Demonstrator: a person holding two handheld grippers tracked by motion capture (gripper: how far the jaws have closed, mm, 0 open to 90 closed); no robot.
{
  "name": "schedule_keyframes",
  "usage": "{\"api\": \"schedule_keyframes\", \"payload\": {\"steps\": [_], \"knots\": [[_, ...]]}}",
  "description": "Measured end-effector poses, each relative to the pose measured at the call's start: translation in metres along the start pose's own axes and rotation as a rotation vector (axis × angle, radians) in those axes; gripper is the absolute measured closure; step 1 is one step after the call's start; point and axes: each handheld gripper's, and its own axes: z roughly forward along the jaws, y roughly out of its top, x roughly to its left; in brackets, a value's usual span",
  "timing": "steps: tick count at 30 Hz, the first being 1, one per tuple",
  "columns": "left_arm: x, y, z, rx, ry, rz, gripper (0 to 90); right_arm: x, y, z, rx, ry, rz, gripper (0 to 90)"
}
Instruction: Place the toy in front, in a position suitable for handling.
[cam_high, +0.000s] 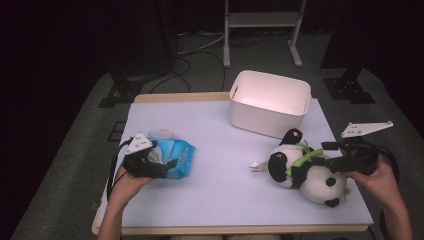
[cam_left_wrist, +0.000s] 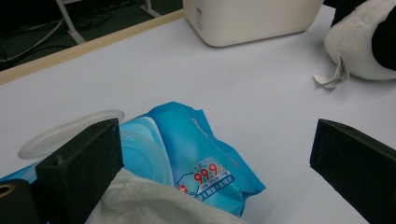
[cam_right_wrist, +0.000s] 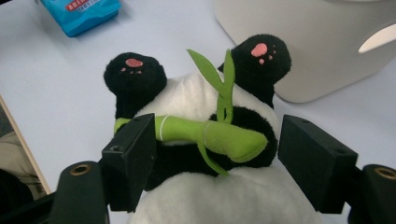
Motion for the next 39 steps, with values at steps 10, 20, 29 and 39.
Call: {"api": "schedule_keyframes", "payload": {"steps": [10, 20, 29, 39], "knots": [[-0.001, 0.0, 0.001, 0.01, -0.006, 0.001, 1.6, -0.002, -0.003, 0.001, 0.001, 0.031, 0.008, 24.4], [-0.003, 0.002, 0.0, 0.011, -0.008, 0.011, 1.6, 0.004, 0.004, -0.007, 0.002, 0.052, -0.04, 21.4], [-0.006, 0.001, 0.003, 0.022, -0.011, 0.018, 1.6, 0.0, -0.001, -0.006, 0.114, 0.053, -0.107, 22.1], [-0.005, 0.0, 0.001, 0.024, -0.008, 0.011, 1.6, -0.01, 0.013, 0.012, 0.201, 0.054, -0.136, 38.9]]}}
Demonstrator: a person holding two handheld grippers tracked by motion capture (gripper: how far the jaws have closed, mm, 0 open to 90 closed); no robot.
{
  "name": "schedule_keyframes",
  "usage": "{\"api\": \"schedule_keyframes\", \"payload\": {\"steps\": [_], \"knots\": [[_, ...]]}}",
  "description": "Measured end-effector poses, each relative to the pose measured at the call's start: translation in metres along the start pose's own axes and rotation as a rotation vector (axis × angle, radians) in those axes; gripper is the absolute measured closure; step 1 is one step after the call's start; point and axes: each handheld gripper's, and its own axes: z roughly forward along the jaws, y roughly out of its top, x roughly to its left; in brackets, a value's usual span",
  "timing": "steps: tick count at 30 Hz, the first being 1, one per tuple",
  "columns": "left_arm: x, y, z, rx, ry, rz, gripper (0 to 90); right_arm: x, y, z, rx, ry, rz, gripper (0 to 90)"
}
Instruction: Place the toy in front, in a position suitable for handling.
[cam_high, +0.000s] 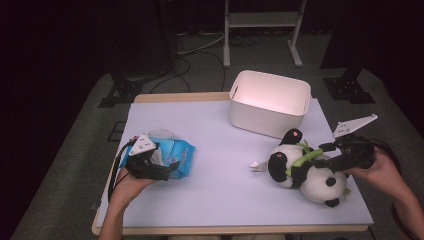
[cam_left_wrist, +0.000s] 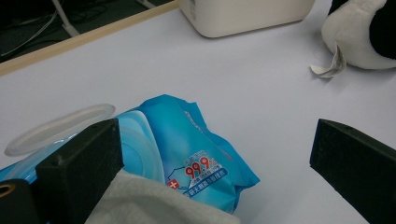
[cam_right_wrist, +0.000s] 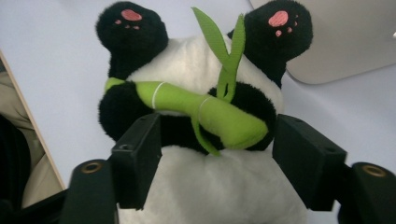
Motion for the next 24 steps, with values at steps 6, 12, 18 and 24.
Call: {"api": "schedule_keyframes", "payload": {"steps": [6, 12, 18, 24], "knots": [[0.0, -0.002, 0.004, 0.017, -0.004, 0.0, 1.6, 0.0, 0.008, 0.007, 0.05, -0.013, -0.019, 57.1], [0.001, 0.0, 0.008, 0.016, -0.009, 0.004, 1.6, 0.0, 0.011, 0.006, 0.05, 0.024, -0.032, 73.2], [0.001, 0.002, 0.006, 0.008, -0.012, 0.004, 1.6, 0.001, 0.015, 0.004, 0.052, 0.06, -0.054, 75.4], [0.005, 0.001, 0.002, 0.004, -0.001, -0.005, 1.6, -0.002, 0.027, 0.002, 0.065, 0.114, -0.075, 76.0]]}}
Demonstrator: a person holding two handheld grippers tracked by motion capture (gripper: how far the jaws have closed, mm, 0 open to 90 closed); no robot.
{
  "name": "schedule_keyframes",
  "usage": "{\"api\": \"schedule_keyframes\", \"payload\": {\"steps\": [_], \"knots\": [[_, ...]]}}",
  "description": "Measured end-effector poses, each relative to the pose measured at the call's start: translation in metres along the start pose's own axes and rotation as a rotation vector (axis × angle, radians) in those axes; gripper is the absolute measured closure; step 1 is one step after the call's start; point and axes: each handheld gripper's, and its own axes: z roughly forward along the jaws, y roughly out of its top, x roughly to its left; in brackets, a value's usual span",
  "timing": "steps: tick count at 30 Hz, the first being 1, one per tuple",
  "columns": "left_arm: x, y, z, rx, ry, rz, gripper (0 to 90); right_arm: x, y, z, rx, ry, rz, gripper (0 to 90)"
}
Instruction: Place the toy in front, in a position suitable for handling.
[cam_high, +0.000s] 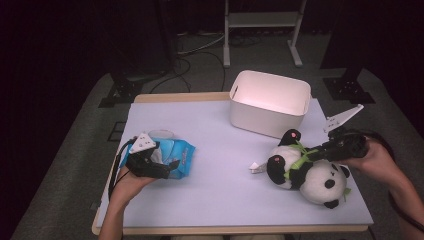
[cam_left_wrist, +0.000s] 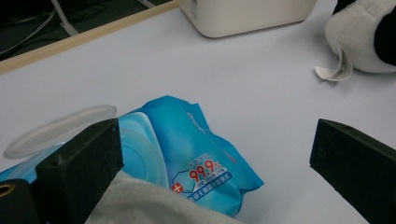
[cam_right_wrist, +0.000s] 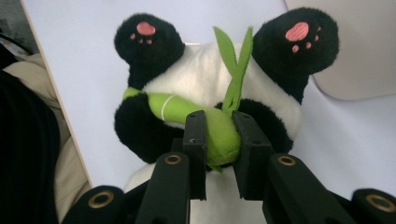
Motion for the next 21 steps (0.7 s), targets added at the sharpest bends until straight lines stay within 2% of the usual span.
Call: {"api": "schedule_keyframes", "payload": {"steps": [8, 12, 13, 15, 21], "knots": [[0.001, 0.0, -0.002, -0.003, 0.001, -0.003, 1.6, 0.006, 0.026, 0.002, -0.019, 0.048, -0.051, 76.4], [0.002, -0.001, -0.002, -0.006, 0.001, -0.01, 1.6, 0.014, 0.045, 0.006, -0.02, 0.076, -0.11, 76.4], [0.002, -0.001, -0.002, -0.006, 0.001, -0.01, 1.6, 0.014, 0.045, 0.006, -0.02, 0.076, -0.11, 76.4], [0.002, 0.0, -0.003, -0.006, 0.001, -0.005, 1.6, 0.022, 0.063, 0.012, -0.023, 0.107, -0.146, 76.3], [0.003, 0.001, -0.007, -0.018, 0.007, -0.007, 1.6, 0.04, 0.098, 0.027, -0.003, 0.137, -0.225, 76.2]]}}
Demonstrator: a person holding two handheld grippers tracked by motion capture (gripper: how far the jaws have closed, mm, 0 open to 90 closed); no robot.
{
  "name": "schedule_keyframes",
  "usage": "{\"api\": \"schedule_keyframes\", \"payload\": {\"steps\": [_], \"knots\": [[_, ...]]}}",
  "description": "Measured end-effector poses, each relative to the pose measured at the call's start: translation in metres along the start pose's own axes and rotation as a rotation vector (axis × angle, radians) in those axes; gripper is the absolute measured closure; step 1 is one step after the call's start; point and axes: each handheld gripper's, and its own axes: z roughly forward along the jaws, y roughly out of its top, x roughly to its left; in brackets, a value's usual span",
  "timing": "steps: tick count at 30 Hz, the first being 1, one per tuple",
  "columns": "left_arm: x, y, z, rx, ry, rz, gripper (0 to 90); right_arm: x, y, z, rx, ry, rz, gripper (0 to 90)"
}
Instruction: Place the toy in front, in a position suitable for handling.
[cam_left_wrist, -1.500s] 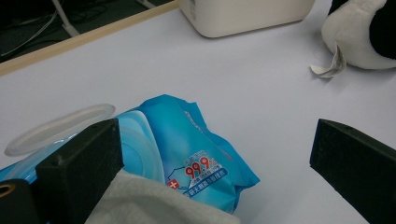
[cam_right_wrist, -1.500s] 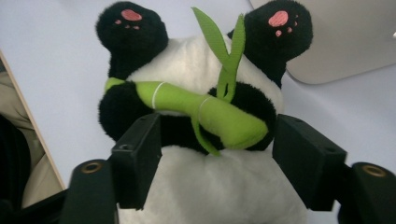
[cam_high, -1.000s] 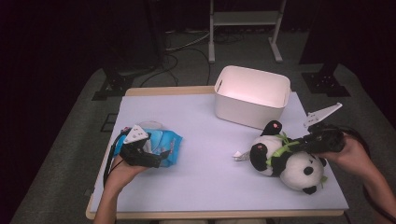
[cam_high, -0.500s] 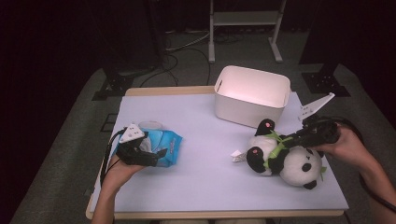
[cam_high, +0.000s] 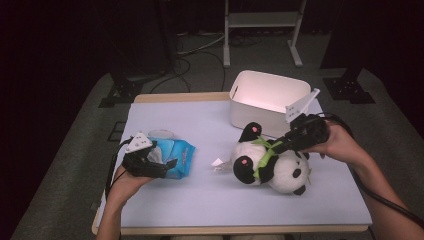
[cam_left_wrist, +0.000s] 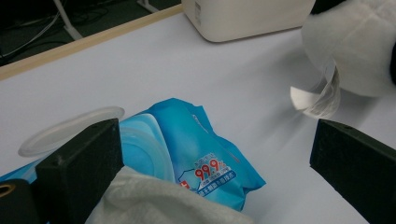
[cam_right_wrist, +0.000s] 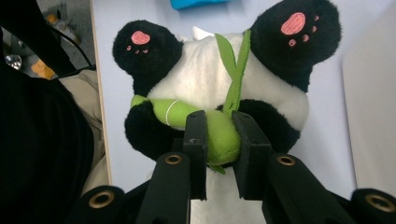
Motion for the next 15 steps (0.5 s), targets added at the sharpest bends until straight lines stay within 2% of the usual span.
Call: {"api": "schedule_keyframes", "payload": {"steps": [6, 7, 8, 11, 15], "knots": [[0.002, -0.001, -0.002, -0.003, 0.0, -0.006, 1.6, 0.007, 0.031, 0.016, 0.021, 0.039, -0.068, 76.1], [0.002, -0.001, -0.002, -0.003, 0.0, -0.006, 1.6, 0.007, 0.031, 0.016, 0.021, 0.039, -0.068, 76.1], [0.002, -0.001, -0.002, -0.003, 0.0, -0.006, 1.6, 0.009, 0.04, 0.023, 0.027, 0.056, -0.069, 76.1], [0.002, -0.001, -0.002, -0.004, -0.004, -0.006, 1.6, 0.011, 0.049, 0.038, 0.042, 0.088, -0.089, 76.0], [0.002, -0.001, -0.001, 0.0, -0.007, -0.004, 1.6, 0.011, 0.054, 0.069, 0.087, 0.121, -0.091, 75.8]]}}
